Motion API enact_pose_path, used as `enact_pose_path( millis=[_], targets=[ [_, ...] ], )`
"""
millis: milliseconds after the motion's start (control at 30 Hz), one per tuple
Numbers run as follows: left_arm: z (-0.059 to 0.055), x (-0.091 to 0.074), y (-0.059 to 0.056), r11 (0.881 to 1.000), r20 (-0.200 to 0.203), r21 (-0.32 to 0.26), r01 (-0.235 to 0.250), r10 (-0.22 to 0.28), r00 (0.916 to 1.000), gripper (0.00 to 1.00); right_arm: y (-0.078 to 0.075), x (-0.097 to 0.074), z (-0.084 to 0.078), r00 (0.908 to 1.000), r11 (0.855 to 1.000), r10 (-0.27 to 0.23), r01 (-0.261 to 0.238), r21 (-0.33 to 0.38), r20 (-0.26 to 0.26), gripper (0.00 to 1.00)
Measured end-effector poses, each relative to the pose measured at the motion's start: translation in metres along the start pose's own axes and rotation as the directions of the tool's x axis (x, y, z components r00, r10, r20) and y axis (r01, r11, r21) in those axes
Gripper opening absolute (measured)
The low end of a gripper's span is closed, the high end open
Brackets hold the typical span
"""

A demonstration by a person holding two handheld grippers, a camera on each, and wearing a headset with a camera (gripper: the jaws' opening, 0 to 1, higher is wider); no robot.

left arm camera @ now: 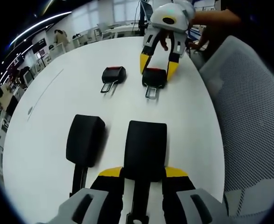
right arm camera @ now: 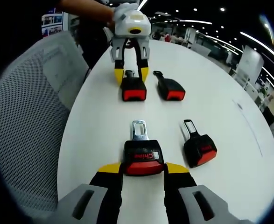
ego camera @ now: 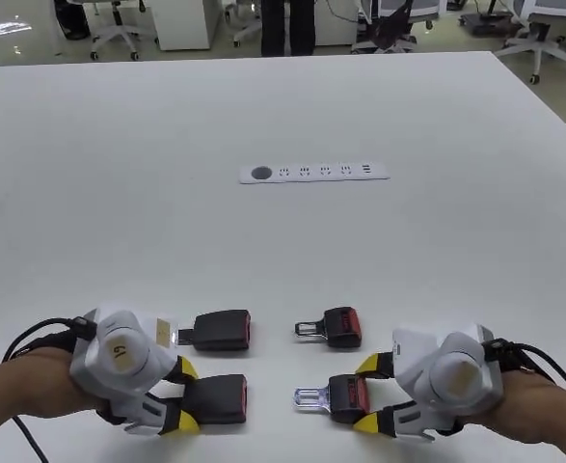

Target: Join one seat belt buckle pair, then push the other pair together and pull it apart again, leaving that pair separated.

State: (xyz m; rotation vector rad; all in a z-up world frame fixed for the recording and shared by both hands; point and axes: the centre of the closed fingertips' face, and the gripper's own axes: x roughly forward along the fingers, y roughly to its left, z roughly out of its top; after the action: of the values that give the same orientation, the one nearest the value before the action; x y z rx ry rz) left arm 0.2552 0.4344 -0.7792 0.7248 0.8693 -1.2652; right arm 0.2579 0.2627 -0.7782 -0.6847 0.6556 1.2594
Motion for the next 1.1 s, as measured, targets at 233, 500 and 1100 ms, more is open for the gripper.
enact_pose_path(
  millis=[233,500,1100],
  targets=[
    [-0.001,0.001,0.000,1.000,-0.016,0.006,0.006,-0.006,0.9998,0.33,0.002,0.007,0.009,0.9999,1.000,0.015,-0.015,-0.018,0.001,0.31],
    [0.000,0.000,0.000,1.000,-0.030,0.006,0.010,-0.010,0.9995,0.33,0.005,0.013,0.020,0.9997,0.999,0.026,-0.026,-0.028,0.005,0.31],
    [0.001,-0.001,-0.002,1.000,-0.045,-0.006,0.009,-0.009,0.9989,0.33,0.008,0.030,0.041,0.9992,0.997,0.040,-0.040,-0.059,0.005,0.31]
  ],
)
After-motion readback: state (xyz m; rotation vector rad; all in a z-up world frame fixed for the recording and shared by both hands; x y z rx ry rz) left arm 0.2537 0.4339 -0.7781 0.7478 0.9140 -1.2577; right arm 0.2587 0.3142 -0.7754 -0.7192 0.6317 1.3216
